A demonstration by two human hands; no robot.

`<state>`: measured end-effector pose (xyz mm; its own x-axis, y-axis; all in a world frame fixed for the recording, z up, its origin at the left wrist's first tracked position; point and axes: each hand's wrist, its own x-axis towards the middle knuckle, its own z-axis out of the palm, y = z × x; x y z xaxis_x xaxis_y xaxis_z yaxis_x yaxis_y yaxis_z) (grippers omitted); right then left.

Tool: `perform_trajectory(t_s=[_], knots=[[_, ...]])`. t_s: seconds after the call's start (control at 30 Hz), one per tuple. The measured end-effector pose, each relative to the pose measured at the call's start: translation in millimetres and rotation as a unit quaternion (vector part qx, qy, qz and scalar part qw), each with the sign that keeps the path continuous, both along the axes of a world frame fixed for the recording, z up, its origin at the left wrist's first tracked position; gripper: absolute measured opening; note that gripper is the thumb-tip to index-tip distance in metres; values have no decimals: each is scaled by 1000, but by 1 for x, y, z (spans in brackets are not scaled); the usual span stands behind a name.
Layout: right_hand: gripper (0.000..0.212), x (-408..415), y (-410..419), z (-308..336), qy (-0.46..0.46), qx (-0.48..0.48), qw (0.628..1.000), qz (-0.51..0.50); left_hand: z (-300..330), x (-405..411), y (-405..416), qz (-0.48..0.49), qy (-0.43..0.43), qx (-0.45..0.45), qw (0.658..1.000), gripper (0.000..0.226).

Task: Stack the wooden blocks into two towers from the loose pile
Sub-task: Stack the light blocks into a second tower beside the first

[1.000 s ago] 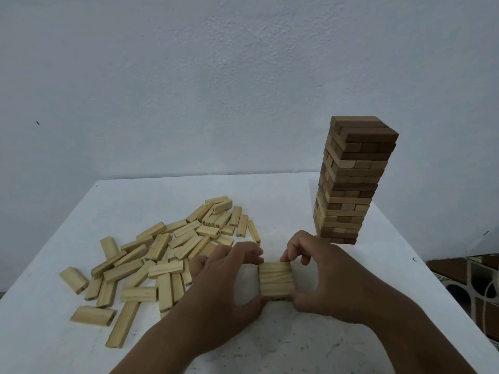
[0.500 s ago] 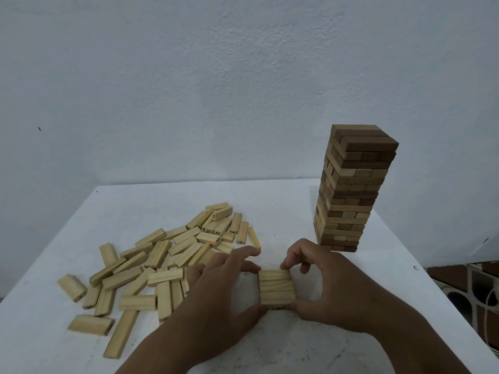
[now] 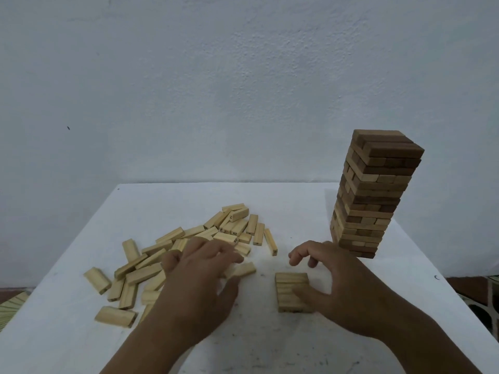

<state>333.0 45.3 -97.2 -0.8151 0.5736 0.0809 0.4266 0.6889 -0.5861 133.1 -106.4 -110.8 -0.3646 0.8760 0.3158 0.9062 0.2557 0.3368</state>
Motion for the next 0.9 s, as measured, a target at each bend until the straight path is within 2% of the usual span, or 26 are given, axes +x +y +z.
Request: perform_trajectory(t_s=[0.07, 0.17, 0.27, 0.37, 0.53, 0.7, 0.8, 0.9], knots=[[20, -12, -5, 2, 2, 37, 999, 0, 4, 1, 0, 9, 20, -48, 999, 27], [21, -33, -9, 4, 0, 81, 997, -14, 3, 0, -1, 10, 7, -78, 997, 23], [18, -54, -3, 6, 11, 114, 992, -57, 3, 0, -1, 3, 1, -51, 999, 14], [14, -73, 6, 3, -31, 86, 991, -96, -1, 0, -3, -9, 4, -28, 1000, 13], [23, -85, 13, -1, -57, 33, 991, -115, 1, -15, -10, 24, -84, 105, 991, 16], [18, -84, -22, 19, 24, 63, 997, -21, 9, -30, -17, 116, -186, 216, 951, 40], [23, -83, -56, 23, -14, 46, 998, 41, 8, -35, -17, 137, -234, 228, 935, 43], [13, -80, -74, 19, -76, 70, 993, 52, 7, -38, -20, 143, -259, 225, 928, 43]])
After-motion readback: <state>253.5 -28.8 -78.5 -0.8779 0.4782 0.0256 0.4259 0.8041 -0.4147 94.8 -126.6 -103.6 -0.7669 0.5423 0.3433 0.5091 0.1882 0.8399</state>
